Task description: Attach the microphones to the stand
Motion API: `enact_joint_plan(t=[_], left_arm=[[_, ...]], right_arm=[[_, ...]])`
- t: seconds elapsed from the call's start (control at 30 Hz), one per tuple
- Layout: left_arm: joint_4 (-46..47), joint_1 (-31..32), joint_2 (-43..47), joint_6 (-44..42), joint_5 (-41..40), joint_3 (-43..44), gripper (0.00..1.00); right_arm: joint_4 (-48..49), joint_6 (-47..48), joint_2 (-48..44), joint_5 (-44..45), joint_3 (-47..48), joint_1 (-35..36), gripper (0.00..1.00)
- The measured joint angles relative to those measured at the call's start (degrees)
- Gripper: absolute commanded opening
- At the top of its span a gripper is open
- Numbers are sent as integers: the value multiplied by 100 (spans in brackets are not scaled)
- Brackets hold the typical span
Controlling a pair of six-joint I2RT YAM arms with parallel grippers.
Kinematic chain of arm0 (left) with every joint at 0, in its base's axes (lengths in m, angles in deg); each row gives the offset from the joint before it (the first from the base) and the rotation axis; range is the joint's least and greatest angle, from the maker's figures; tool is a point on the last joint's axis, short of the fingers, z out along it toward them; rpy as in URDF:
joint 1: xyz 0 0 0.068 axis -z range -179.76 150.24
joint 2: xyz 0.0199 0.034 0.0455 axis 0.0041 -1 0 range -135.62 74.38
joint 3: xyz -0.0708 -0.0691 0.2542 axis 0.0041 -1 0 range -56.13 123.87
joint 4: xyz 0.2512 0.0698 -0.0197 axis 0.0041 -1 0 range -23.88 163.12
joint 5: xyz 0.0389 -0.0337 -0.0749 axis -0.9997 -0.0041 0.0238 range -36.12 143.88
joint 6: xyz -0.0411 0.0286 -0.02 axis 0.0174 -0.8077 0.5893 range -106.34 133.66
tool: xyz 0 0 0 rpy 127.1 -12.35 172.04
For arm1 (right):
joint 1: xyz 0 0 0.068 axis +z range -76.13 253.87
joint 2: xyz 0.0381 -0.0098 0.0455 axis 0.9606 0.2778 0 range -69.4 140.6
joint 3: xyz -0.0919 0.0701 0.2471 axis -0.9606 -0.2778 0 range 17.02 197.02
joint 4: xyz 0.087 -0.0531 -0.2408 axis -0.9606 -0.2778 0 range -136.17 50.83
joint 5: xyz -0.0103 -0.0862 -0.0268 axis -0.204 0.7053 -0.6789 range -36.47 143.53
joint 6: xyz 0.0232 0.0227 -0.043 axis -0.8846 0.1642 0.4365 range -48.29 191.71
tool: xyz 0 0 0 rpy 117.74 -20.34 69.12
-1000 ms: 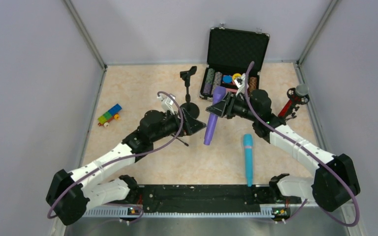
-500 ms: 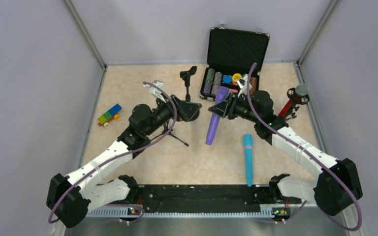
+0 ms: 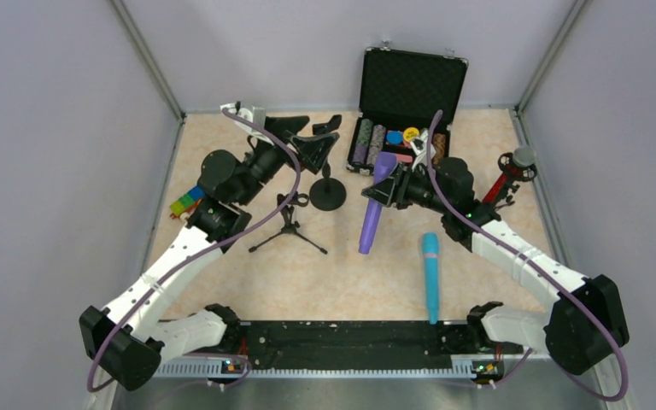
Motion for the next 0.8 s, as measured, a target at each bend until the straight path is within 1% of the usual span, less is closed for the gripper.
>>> enact_joint_plan(t=[0.2,0.3,0.47,0.6,0.8], left_arm=[[-654,-146,-352,-1099,-37,841,99],[-896,-192,-557,-1650,11,1095,99],[-1628,-317,-1032,-2494,199,1563,99],[-2061,-590,-1427,-2774,542,1843,99],[-2295,-922,-1840,-2815,885,1862,99]], right_arm=[[-28,59,0,-26,0,-48,0],[-61,81,2,-61,0,-76,0],[-90,85,50,-151,2,-133,0],[-105,90,151,-216,2,-190,0],[-138,103,317,-345,11,-280,0]])
